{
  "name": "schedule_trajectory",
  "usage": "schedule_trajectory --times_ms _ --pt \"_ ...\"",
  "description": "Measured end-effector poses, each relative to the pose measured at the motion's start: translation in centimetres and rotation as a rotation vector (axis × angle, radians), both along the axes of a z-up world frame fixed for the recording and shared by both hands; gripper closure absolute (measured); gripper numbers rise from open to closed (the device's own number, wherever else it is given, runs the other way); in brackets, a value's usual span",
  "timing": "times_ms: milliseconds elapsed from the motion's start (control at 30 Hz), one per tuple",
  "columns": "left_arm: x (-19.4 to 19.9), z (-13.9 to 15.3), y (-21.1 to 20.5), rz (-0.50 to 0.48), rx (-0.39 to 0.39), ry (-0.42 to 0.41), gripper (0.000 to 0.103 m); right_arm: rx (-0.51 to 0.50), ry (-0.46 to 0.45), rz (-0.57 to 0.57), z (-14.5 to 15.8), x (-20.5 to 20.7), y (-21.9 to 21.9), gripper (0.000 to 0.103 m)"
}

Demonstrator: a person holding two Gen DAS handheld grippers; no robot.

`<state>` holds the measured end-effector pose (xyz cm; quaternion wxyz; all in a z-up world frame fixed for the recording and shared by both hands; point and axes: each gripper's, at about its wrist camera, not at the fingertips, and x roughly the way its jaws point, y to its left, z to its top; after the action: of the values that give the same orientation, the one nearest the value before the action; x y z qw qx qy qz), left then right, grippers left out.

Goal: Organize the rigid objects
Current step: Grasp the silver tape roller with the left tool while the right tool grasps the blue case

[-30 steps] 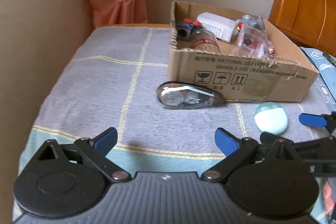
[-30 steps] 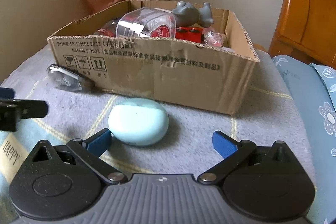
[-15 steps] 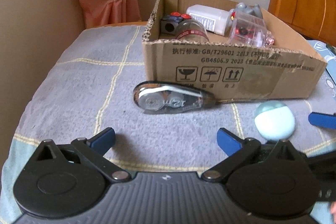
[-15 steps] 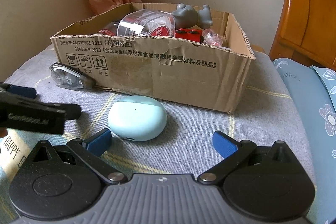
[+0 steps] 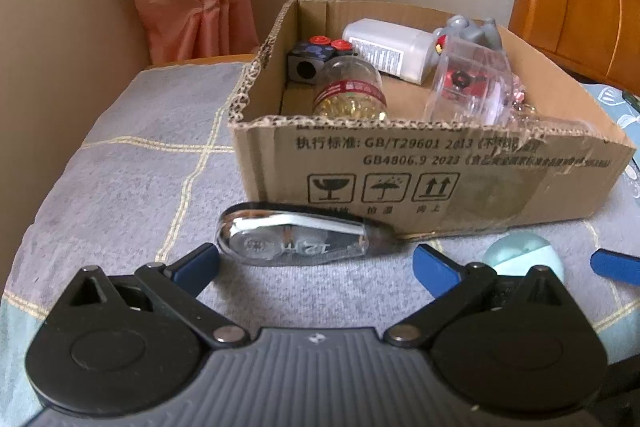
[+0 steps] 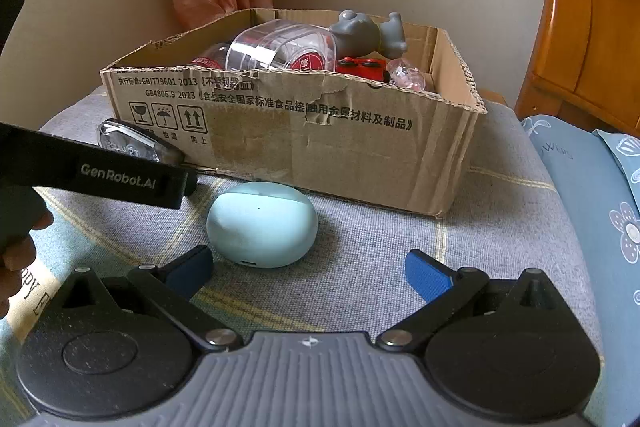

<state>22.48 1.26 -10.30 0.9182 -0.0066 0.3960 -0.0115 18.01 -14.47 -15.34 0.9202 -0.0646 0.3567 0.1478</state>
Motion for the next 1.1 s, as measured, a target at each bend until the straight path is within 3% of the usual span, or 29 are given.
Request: schedule_trajectory --times_ms 267,633,1100 --pt "-0.2 0.2 0.2 -0.016 0.010 -0.026 0.014 -0.001 0.000 -0.004 0.0 -0.1 0.0 0.000" --pt "-1.7 0.4 2.4 0.006 0.016 -0.014 0.014 -0.008 0.016 -0.032 0.1 0.1 0.7 0.000" --pt "-3.0 0.5 4.3 0.027 -0.010 0.004 0.014 -0.015 0.028 0.041 -0.1 1.2 4.2 0.000"
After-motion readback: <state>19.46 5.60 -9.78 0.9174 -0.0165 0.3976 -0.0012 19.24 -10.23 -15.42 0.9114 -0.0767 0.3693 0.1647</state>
